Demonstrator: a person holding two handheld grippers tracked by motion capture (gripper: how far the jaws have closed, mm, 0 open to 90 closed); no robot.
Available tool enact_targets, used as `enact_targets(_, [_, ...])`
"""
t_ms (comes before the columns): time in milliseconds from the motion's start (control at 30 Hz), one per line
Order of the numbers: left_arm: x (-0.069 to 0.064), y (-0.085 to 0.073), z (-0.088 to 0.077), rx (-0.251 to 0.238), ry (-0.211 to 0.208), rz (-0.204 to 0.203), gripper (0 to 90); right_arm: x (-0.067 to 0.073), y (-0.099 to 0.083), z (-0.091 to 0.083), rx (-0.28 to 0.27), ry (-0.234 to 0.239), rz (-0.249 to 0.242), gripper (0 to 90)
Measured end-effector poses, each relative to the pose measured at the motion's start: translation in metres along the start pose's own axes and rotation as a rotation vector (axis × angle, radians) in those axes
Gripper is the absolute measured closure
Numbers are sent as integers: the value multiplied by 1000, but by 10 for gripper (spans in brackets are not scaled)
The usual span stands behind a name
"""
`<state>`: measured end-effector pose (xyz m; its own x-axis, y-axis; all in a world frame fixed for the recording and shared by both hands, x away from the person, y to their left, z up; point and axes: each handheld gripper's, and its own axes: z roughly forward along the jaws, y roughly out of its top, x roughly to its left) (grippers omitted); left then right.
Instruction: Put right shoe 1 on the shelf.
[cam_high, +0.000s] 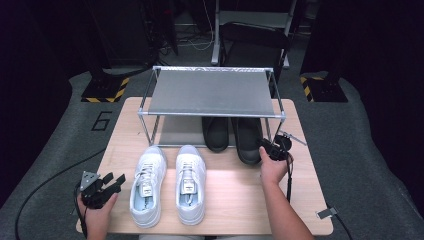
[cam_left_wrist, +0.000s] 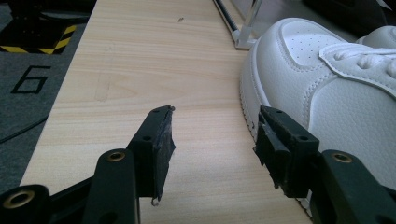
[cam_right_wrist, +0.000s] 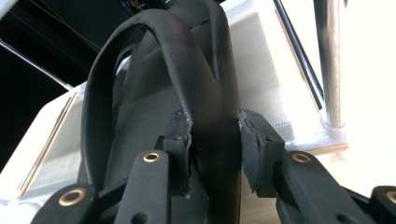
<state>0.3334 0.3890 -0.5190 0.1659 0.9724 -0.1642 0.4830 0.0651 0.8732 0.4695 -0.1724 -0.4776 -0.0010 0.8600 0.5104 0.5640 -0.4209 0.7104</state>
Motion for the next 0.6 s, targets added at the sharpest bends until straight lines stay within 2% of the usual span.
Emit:
enact_targets(100, [0, 0, -1, 14, -5, 1, 454, -1, -1, 2, 2, 3, -8, 655])
enact_targets(133, [0, 0, 0, -3, 1, -5, 454, 0, -2, 4, 3, 0, -10, 655])
enact_targets(200, [0, 0, 0, -2, 1, -4, 454, 0, -2, 6, -2, -2, -11, 654])
enact_targets(233, [0, 0, 0, -2, 0, -5, 454, 0, -2, 7, 1, -7, 7, 655])
enact_targets(267, [0, 0, 0, -3, 1, -4, 454, -1, -3, 9, -2, -4, -4, 654])
enact_targets(400, [1, 0, -1, 9, -1, -1, 454, -2, -4, 15, 11, -19, 11, 654])
enact_targets(533, [0, 0, 0, -2, 2, -3, 454, -2, -7, 21, 9, -20, 4, 654])
enact_targets(567, [0, 0, 0, -1, 2, -3, 454, -1, -7, 22, 13, -14, 18, 654])
enact_targets(600, [0, 0, 0, -2, 1, -2, 454, -2, -8, 24, 9, -15, 6, 654])
